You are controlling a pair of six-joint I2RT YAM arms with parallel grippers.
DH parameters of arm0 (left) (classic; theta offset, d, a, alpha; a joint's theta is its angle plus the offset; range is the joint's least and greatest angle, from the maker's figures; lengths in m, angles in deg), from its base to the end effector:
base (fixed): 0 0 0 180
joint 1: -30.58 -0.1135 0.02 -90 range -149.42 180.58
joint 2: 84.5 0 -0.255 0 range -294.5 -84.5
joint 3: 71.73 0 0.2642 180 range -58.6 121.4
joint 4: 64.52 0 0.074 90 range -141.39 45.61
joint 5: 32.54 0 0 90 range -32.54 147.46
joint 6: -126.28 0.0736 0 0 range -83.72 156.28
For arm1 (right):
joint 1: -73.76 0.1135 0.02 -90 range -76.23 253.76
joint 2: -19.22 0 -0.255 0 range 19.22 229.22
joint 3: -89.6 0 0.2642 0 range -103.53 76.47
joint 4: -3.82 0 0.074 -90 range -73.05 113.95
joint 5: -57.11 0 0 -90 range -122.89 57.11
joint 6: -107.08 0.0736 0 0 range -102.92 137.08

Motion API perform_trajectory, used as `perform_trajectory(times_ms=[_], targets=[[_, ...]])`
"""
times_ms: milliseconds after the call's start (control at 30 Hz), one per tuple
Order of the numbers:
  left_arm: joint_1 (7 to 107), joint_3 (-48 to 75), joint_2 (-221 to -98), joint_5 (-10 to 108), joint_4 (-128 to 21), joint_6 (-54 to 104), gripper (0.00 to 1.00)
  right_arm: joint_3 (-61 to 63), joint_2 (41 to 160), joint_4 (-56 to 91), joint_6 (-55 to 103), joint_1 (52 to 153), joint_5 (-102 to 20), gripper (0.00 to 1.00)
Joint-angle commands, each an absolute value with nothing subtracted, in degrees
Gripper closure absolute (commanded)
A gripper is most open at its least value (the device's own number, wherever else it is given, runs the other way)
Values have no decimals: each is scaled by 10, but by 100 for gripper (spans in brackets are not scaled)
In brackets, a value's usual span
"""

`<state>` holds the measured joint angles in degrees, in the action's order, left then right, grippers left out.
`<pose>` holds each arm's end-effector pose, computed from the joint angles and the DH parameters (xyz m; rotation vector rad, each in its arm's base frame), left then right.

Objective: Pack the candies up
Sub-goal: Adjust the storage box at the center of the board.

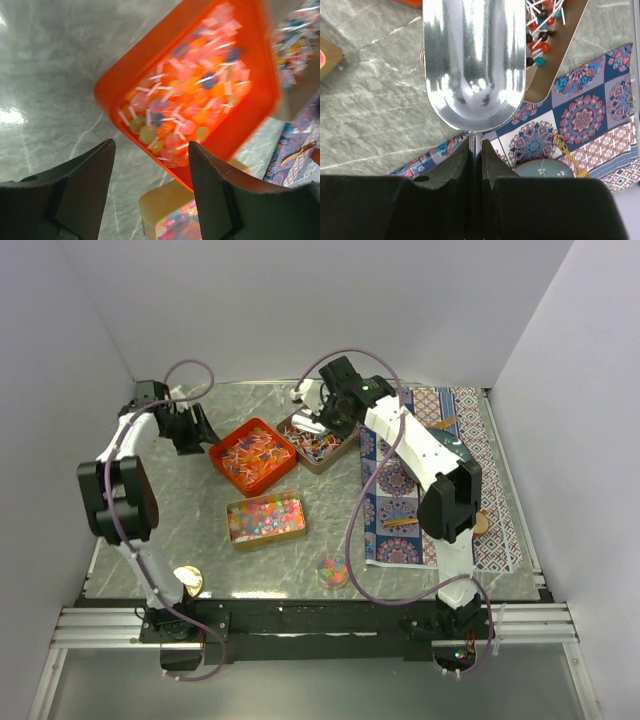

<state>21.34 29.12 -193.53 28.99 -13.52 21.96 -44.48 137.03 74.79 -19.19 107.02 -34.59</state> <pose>0.4357 0.0353 0.1979 -0.3458 2.5311 -0.6770 0.3984 0.2639 0.2926 -1.4495 2.0674 0.0163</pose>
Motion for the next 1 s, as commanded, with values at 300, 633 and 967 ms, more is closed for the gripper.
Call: perform_trajectory(times_ms=[300, 633, 967], targets=[[303, 297, -1976, 398, -106, 202, 41, -465, 1341, 750, -182, 1035, -370, 100], [321, 238, -1963, 448, -91, 210, 66, -468, 1333, 753, -177, 1038, -369, 100], [325, 229, -1966, 449, -77, 265, 91, -427, 1303, 773, -230, 1059, -383, 100]])
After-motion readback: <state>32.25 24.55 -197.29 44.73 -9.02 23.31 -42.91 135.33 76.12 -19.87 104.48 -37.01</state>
